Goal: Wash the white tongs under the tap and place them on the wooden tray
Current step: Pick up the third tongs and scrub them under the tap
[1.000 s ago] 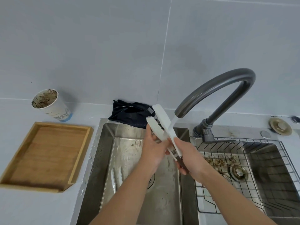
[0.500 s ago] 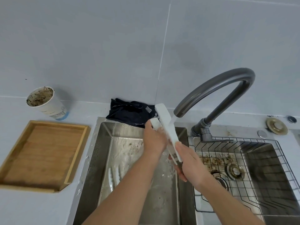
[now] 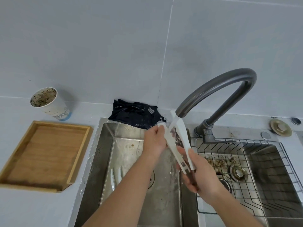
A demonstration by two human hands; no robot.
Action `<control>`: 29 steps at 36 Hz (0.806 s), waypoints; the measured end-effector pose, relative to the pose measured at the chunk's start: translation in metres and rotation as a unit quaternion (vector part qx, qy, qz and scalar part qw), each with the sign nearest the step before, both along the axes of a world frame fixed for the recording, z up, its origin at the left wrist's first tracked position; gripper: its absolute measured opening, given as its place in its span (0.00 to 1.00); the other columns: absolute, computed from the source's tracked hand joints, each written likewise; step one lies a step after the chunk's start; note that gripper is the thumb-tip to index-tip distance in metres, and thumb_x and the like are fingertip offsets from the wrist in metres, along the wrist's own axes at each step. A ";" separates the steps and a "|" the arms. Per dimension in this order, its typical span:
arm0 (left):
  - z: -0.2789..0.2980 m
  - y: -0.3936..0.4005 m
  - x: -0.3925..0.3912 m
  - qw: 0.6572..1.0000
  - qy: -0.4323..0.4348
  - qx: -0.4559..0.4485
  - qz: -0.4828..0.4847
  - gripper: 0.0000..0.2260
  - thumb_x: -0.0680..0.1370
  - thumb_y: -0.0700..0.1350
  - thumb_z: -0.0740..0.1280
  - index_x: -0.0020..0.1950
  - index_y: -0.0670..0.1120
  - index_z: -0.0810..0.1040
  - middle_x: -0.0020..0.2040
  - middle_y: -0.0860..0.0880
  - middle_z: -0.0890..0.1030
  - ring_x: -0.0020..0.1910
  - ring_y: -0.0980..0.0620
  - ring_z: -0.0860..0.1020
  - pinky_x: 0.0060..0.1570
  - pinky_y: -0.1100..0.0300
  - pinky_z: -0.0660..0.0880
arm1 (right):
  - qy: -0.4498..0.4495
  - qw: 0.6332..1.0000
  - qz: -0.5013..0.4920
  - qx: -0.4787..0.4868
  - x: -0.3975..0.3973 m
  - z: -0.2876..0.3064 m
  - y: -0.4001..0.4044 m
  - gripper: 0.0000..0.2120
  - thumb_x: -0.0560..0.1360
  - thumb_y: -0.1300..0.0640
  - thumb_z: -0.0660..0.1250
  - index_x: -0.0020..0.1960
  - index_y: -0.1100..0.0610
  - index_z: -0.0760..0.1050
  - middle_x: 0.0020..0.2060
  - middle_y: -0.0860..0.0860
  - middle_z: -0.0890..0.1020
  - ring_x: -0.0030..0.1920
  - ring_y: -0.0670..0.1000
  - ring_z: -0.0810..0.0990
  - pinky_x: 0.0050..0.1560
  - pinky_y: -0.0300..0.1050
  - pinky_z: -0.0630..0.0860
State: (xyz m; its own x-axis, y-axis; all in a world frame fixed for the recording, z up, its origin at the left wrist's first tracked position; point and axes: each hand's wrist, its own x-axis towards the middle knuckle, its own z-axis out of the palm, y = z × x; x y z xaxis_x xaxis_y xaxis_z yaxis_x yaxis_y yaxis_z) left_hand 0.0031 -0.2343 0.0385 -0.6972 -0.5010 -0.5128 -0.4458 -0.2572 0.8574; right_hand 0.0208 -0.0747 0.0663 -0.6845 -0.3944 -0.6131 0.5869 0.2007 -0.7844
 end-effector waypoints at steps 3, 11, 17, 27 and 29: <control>0.010 0.008 0.000 0.977 0.054 0.203 0.047 0.16 0.85 0.47 0.58 0.52 0.39 0.80 0.40 0.44 0.85 0.36 0.49 0.82 0.40 0.54 0.82 | -0.102 0.989 -0.047 -0.097 -0.002 -0.004 0.003 0.21 0.83 0.44 0.54 0.64 0.53 0.80 0.36 0.57 0.77 0.23 0.49 0.66 0.17 0.36 0.62; 0.007 0.004 0.003 0.943 0.085 0.308 0.096 0.14 0.83 0.47 0.64 0.59 0.37 0.79 0.36 0.45 0.83 0.35 0.50 0.81 0.47 0.55 0.82 | -0.159 0.978 -0.059 -0.122 -0.007 -0.006 0.004 0.16 0.82 0.42 0.58 0.64 0.45 0.78 0.41 0.59 0.81 0.25 0.52 0.71 0.22 0.37 0.63; 0.006 0.000 0.007 0.957 0.107 0.267 0.033 0.12 0.83 0.46 0.62 0.55 0.37 0.77 0.43 0.41 0.83 0.40 0.49 0.80 0.44 0.57 0.81 | -0.034 0.992 -0.117 0.019 -0.007 -0.013 0.000 0.14 0.85 0.47 0.52 0.61 0.40 0.75 0.41 0.59 0.79 0.26 0.54 0.74 0.24 0.42 0.68; 0.000 -0.004 0.014 0.954 0.189 0.222 -0.077 0.43 0.74 0.25 0.68 0.78 0.60 0.59 0.54 0.47 0.84 0.49 0.52 0.83 0.45 0.57 0.81 | -0.064 0.993 -0.063 0.077 -0.001 -0.023 -0.004 0.16 0.85 0.51 0.55 0.52 0.54 0.80 0.31 0.58 0.78 0.22 0.51 0.67 0.22 0.37 0.61; -0.001 -0.006 0.015 0.959 0.195 0.177 -0.106 0.42 0.72 0.24 0.70 0.75 0.58 0.64 0.57 0.43 0.83 0.51 0.52 0.83 0.46 0.57 0.81 | -0.079 0.992 -0.056 0.076 -0.002 -0.023 -0.005 0.15 0.85 0.51 0.55 0.53 0.54 0.80 0.31 0.58 0.78 0.20 0.50 0.67 0.21 0.36 0.61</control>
